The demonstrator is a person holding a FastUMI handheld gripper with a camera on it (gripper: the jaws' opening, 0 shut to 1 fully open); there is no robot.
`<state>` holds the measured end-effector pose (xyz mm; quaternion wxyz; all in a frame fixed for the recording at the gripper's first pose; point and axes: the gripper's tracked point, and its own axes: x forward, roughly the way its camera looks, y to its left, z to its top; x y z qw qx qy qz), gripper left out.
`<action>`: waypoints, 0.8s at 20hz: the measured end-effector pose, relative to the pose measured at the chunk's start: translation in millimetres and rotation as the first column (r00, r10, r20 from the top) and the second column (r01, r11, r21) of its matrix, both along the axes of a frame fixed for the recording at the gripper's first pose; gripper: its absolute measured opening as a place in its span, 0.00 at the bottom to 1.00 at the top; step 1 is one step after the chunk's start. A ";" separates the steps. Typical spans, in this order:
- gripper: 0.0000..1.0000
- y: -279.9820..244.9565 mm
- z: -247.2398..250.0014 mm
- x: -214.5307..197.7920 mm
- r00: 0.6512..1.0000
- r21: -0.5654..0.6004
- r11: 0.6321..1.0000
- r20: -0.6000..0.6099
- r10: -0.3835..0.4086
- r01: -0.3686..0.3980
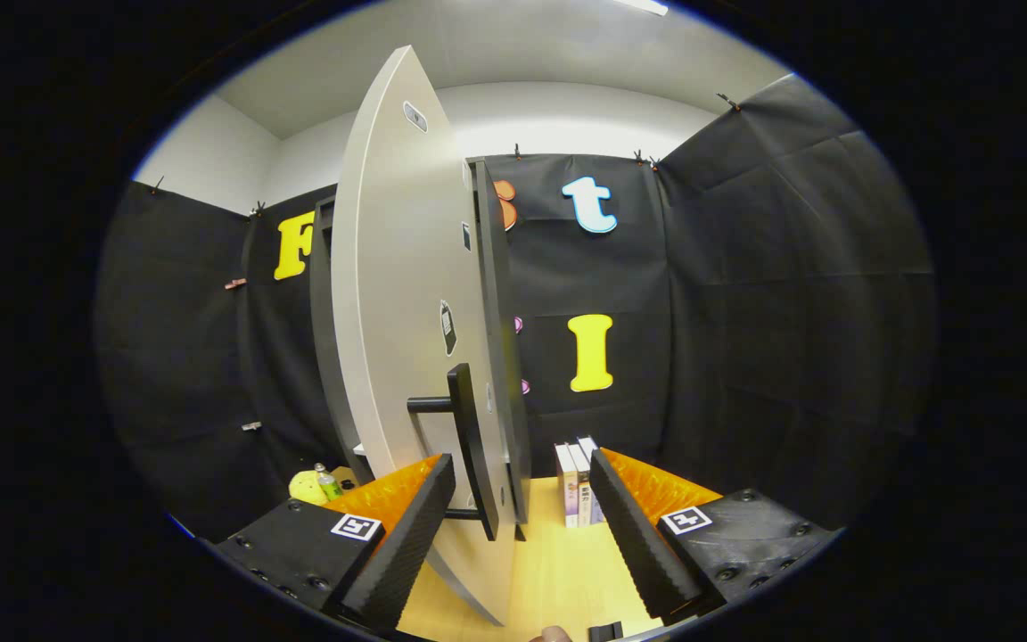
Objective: Open the shoe cabinet door, grab the shoes and put them into the shoe cabinet, then close the shoe cabinet door.
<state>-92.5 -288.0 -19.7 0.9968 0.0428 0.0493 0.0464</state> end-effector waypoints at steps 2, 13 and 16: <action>0.98 9.6 -0.8 -0.7 0.999 0.006 0.999 0.001 0.034 -0.034; 0.98 119.7 -8.0 10.2 0.990 0.007 0.991 -0.021 0.136 -0.136; 0.98 148.9 -9.0 19.2 0.992 0.023 0.992 -0.016 0.124 -0.123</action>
